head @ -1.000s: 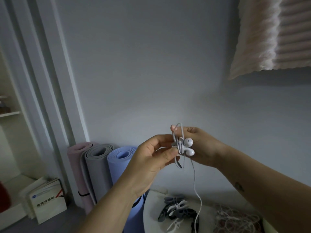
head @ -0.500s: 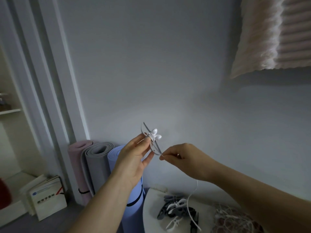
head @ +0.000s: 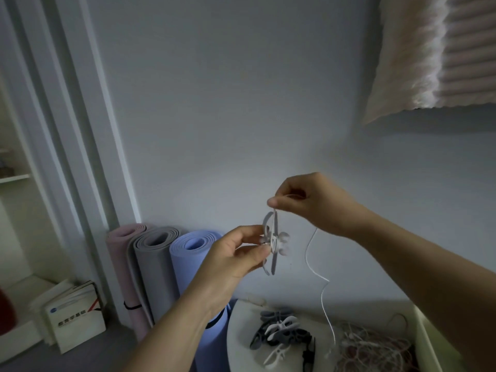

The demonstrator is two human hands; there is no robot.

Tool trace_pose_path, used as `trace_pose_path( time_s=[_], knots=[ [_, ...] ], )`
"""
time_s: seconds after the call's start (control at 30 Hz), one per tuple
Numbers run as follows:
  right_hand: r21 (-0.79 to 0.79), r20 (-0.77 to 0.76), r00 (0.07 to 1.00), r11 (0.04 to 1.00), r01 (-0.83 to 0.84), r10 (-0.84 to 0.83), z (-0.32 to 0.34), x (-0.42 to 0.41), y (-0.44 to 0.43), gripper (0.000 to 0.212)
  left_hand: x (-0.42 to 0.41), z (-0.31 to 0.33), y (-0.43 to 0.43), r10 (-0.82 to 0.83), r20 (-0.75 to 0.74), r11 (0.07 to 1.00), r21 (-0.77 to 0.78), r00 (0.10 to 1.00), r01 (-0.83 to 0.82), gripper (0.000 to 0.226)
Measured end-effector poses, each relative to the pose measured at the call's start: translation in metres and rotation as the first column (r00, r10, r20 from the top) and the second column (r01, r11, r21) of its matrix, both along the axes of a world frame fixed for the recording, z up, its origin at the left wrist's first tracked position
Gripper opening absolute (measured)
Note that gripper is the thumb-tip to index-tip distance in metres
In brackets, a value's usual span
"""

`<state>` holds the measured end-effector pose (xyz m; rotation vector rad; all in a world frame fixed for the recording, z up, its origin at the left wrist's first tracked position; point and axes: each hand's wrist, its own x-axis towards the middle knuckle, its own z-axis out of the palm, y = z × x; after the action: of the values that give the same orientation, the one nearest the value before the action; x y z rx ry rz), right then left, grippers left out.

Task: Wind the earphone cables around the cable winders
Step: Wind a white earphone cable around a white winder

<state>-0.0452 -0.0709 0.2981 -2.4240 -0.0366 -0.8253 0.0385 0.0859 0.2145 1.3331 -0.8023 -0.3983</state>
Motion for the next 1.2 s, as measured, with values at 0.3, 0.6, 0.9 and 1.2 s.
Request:
trace_pose_path(
  time_s=[0.3, 0.6, 0.9, 1.2],
  knots=[
    [0.533, -0.132, 0.976, 0.843, -0.075, 0.171, -0.037, 0.009, 0.002, 0.017, -0.008, 0.018, -0.001, -0.069, 0.123, 0.99, -0.112, 0.99, 0.083, 0.032],
    [0.233, -0.251, 0.962, 0.971, -0.05, 0.11, -0.068, 0.011, 0.014, 0.034, 0.005, 0.014, 0.003, -0.005, -0.233, 0.977, -0.209, 0.972, -0.045, 0.037],
    [-0.216, -0.336, 0.942, 0.974, -0.073, -0.004, -0.06, 0.005, 0.016, 0.03, 0.025, 0.002, 0.002, 0.14, -0.412, 0.96, -0.165, 0.9, -0.225, 0.013],
    [-0.369, -0.225, 0.974, 0.927, -0.063, -0.023, -0.032, 0.001, 0.019, 0.024, 0.02, -0.001, -0.003, 0.278, -0.185, 0.952, -0.08, 0.942, -0.297, 0.019]
  ],
)
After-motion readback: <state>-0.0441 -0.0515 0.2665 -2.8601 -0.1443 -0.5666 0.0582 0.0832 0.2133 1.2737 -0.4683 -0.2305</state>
